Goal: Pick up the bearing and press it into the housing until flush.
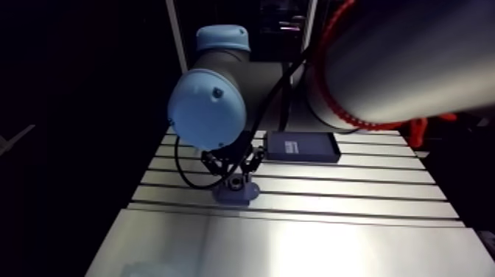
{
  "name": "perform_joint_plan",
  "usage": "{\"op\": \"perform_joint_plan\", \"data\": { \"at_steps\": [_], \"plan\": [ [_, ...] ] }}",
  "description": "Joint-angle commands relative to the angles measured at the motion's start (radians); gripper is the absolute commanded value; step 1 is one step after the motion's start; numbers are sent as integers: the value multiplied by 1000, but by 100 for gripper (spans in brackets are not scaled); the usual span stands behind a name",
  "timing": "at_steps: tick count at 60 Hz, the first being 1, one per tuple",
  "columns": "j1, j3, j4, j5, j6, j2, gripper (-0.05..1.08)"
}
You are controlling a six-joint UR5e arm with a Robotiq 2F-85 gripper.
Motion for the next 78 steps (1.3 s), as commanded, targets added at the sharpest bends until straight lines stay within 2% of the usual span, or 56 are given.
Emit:
{"op": "perform_joint_plan", "data": {
  "at_steps": [1,78],
  "plan": [
    [0,-1,0,0,0,1,66],
    [0,2,0,0,-3,7,66]
  ]
}}
